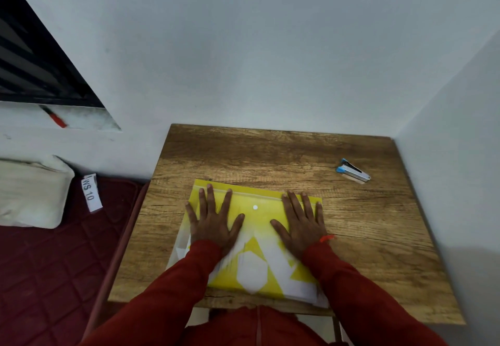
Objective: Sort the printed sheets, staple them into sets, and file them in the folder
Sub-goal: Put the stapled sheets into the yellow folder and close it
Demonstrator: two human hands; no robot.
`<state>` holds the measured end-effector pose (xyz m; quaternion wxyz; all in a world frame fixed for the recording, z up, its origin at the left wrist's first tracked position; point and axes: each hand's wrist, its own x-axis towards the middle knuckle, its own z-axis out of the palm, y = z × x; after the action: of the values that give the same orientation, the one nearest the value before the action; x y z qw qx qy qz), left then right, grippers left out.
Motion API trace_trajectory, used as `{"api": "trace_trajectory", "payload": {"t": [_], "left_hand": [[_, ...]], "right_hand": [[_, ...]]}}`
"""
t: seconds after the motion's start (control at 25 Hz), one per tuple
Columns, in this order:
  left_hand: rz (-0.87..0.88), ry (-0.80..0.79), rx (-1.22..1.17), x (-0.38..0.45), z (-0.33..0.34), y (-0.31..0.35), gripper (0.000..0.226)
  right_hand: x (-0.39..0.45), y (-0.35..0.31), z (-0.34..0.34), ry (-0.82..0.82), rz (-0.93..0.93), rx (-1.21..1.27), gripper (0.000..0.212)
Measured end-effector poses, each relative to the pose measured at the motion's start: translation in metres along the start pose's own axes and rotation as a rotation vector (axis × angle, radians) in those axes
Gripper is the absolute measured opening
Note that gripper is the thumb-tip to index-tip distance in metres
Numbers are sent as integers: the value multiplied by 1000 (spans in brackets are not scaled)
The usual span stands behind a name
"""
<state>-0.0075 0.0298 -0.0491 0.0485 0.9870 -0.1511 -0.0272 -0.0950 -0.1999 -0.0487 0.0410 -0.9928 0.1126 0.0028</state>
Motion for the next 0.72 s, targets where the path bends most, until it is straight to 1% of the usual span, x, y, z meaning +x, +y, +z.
{"api": "trace_trajectory", "payload": {"t": [0.08, 0.16, 0.2, 0.32, 0.36, 0.44, 0.48, 0.56, 0.64, 0.72], "left_hand": [[5, -36, -15, 4, -2, -1, 78], [19, -35, -77, 5, -8, -1, 82], [26, -39, -97, -1, -13, -1, 82], [8, -17, -85, -43, -21, 4, 80], [0, -67, -88, -57, -27, 7, 86], [22, -204, -85, -61, -25, 8, 96], [56, -191, -50, -53, -25, 7, 98], [115, -67, 84, -28, -31, 6, 102], [78, -22, 137, -11, -33, 2, 96], [56, 18, 91, -11, -30, 1, 87]], "right_hand": [[1, 3, 0, -19, 23, 13, 80], [1, 1, -4, 20, 3, 75, 77], [0, 1, -7, 66, -63, 117, 72], [-13, 8, -5, 194, -419, 161, 52], [-19, 10, -2, 202, -470, 160, 48], [-28, 9, 3, 151, -423, 132, 47], [-30, 5, 3, 111, -361, 104, 48], [-30, -8, -6, 61, -247, 63, 49], [-24, -20, -17, 72, -218, 85, 44], [-16, -23, -24, 97, -239, 128, 38]]}}
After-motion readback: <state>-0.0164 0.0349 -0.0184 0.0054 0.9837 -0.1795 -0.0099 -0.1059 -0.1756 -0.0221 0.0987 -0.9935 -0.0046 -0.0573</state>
